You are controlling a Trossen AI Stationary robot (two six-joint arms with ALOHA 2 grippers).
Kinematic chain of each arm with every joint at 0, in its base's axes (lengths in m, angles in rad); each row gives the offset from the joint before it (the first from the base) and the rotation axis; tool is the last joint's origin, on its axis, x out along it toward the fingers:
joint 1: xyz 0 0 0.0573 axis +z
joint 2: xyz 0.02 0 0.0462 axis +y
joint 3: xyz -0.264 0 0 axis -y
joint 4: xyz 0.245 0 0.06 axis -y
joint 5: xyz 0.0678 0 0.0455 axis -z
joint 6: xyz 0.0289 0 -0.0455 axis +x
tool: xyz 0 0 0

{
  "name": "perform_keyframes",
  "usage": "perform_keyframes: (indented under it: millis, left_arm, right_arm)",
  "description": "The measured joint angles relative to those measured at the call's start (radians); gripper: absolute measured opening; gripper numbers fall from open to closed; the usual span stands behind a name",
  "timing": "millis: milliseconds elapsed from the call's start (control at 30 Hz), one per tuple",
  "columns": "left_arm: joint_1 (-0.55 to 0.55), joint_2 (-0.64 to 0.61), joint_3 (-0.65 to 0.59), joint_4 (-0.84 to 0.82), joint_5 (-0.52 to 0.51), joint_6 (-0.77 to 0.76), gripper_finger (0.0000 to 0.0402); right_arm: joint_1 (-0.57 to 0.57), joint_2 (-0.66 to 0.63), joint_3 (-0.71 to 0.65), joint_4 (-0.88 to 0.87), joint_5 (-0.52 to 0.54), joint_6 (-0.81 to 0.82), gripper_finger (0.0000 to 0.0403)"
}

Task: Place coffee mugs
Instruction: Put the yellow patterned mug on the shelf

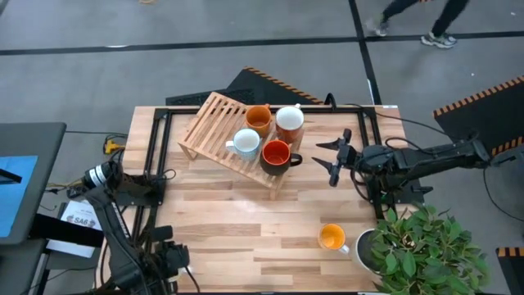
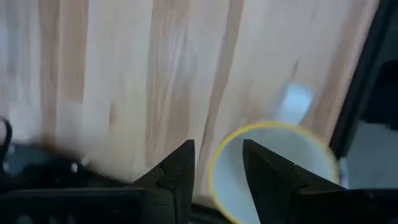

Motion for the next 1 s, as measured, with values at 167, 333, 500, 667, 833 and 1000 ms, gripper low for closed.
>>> perform_keyframes:
  millis: [167,333,500,667,833,1000]
  left_arm:
    - [-0.001,-0.001,-0.075,0.109,0.03,0.01,0.0121]
    - [0.005,0.0,-0.121,0.106,0.122,0.019,0.0121]
    - [0.009,-0.001,-0.133,0.098,0.124,0.028,0.0121]
    - [0.016,-0.001,-0.17,0.128,0.168,0.035,0.0121]
    - [0.037,-0.001,-0.241,0.214,0.257,0.076,0.0121]
    - [0.077,-0.001,-0.252,0.223,0.251,0.171,0.0116]
  right_arm:
    - [-0.02,0.0,0.0,0.0,0.0,0.0,0.024]
    - [-0.031,0.0,0.0,0.0,-0.001,0.0,0.024]
    - [-0.031,0.0,0.0,0.0,-0.001,0.001,0.024]
    - [-0.031,0.0,0.0,0.0,-0.001,0.008,0.024]
    - [-0.031,0.0,0.0,-0.001,-0.001,0.011,0.024]
    - [-0.031,0.0,0.0,0.0,-0.001,0.01,0.024]
